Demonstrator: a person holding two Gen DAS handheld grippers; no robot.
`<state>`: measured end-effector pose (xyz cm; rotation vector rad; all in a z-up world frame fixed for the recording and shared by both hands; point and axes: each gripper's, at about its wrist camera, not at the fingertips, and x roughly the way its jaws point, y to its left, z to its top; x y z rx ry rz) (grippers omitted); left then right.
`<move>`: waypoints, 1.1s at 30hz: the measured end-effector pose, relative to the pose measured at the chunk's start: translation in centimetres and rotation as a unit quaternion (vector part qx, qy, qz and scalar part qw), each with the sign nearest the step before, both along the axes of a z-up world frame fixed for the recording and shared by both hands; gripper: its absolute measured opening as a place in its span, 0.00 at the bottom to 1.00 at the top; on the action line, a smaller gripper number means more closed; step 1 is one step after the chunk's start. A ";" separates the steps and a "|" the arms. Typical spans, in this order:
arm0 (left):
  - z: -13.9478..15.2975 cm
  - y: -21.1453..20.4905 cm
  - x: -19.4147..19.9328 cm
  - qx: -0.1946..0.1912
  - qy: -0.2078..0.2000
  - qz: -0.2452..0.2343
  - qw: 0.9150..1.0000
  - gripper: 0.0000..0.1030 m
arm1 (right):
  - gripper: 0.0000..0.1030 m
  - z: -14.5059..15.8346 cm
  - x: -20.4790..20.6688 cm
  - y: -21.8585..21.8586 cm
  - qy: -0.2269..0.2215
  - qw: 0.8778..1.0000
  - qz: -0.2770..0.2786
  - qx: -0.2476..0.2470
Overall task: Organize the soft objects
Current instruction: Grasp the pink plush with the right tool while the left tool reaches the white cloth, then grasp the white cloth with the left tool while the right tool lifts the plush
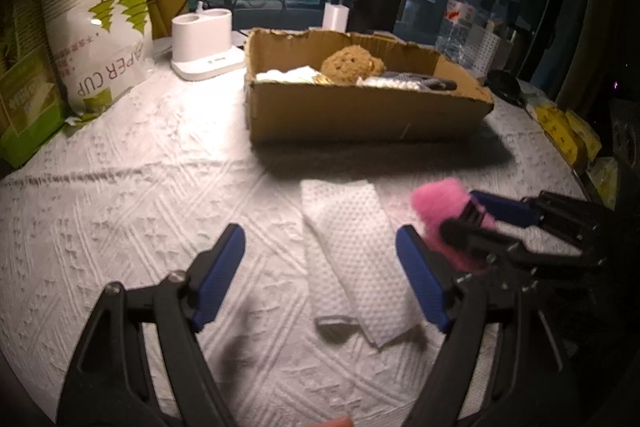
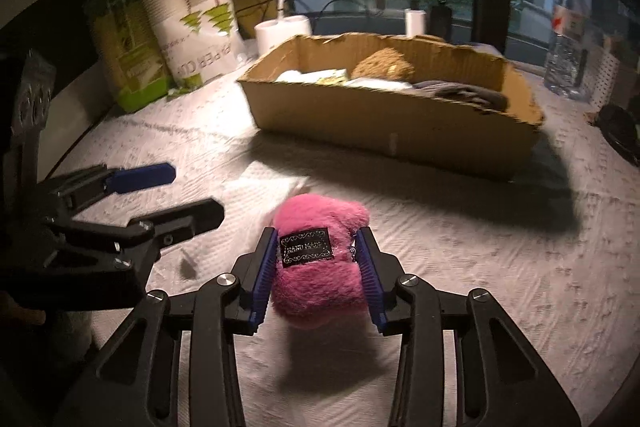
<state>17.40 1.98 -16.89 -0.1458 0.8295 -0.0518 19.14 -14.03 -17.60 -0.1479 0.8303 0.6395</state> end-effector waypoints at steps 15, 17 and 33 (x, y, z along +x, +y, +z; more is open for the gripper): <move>-2.3 -2.9 1.7 0.055 0.040 -0.033 0.997 0.76 | 0.41 -0.1 1.3 -3.4 0.002 0.999 -0.034 0.014; -2.4 -3.1 1.7 0.056 0.042 -0.038 0.997 0.65 | 0.41 -0.1 1.3 -3.5 0.003 0.999 -0.035 0.014; -0.6 -3.5 0.3 0.042 0.006 -0.064 0.997 0.13 | 0.41 1.8 1.0 -3.5 -0.015 0.999 -0.037 0.011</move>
